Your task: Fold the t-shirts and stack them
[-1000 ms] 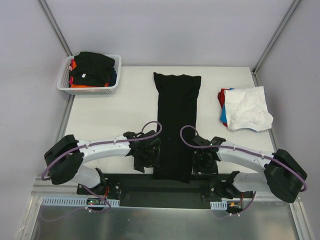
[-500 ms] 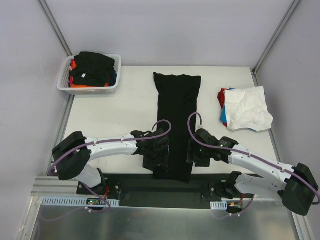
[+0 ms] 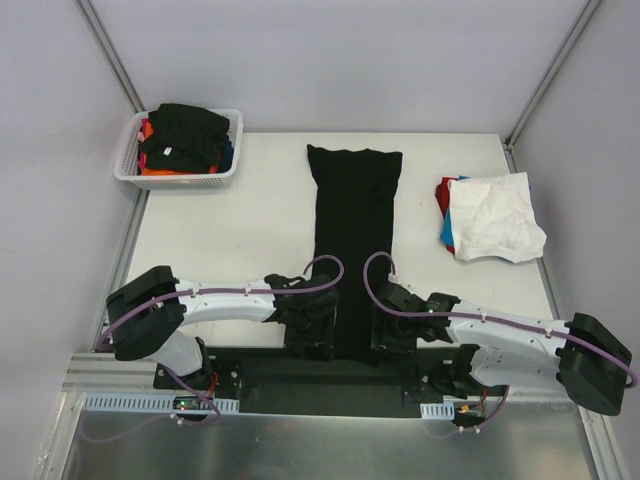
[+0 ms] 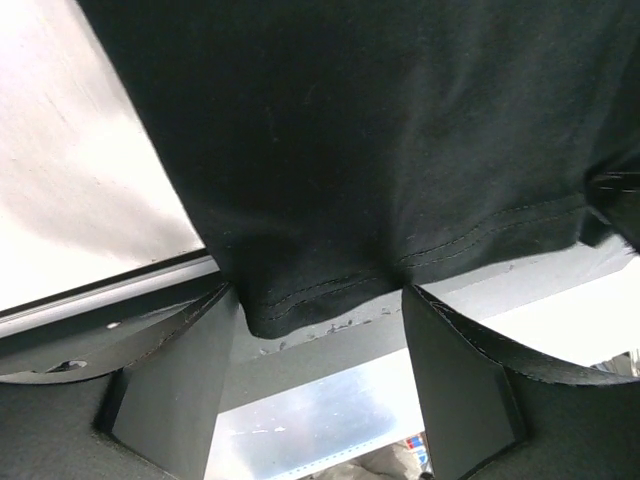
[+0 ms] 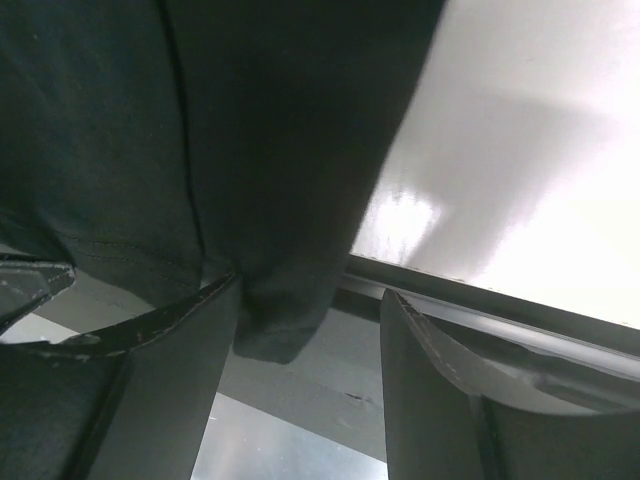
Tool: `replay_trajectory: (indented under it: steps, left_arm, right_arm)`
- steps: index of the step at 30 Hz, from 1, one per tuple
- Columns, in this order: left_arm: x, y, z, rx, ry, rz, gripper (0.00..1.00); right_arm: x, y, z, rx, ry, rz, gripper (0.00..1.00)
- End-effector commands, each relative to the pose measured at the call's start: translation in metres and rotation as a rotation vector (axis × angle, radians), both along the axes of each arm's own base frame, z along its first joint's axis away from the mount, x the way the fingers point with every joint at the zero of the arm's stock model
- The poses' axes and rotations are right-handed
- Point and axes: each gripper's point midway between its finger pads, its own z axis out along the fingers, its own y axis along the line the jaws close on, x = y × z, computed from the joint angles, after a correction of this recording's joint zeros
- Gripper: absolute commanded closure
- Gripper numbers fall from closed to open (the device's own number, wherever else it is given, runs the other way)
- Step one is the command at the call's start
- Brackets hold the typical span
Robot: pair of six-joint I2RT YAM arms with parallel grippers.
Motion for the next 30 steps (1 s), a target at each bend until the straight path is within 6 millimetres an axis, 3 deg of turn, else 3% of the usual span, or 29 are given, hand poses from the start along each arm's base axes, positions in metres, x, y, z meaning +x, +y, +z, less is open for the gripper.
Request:
replay_trajectory:
  steps: [1, 5, 11, 21, 23, 30]
  left_arm:
    - [0.003, -0.008, 0.002, -0.012, -0.025, 0.016, 0.34]
    - [0.006, -0.009, 0.004, -0.015, -0.039, 0.024, 0.34]
    - [0.009, 0.031, -0.004, 0.132, -0.1, 0.02, 0.35]
    - [0.007, 0.053, -0.019, 0.202, -0.111, 0.013, 0.34]
    - [0.006, 0.051, -0.021, 0.195, -0.104, 0.012, 0.34]
    - [0.013, 0.004, -0.003, 0.045, -0.111, 0.028, 0.35]
  right_arm:
    - [0.001, 0.014, -0.001, 0.014, -0.014, -0.011, 0.39]
    - [-0.003, 0.021, -0.006, 0.004, -0.004, 0.006, 0.4]
    - [-0.011, 0.027, -0.003, 0.005, -0.004, 0.041, 0.4]
    - [-0.013, 0.032, -0.003, -0.02, -0.022, 0.067, 0.4]
    - [-0.013, 0.031, -0.003, -0.028, -0.025, 0.068, 0.4]
    - [-0.015, 0.025, -0.006, -0.047, -0.025, 0.058, 0.42]
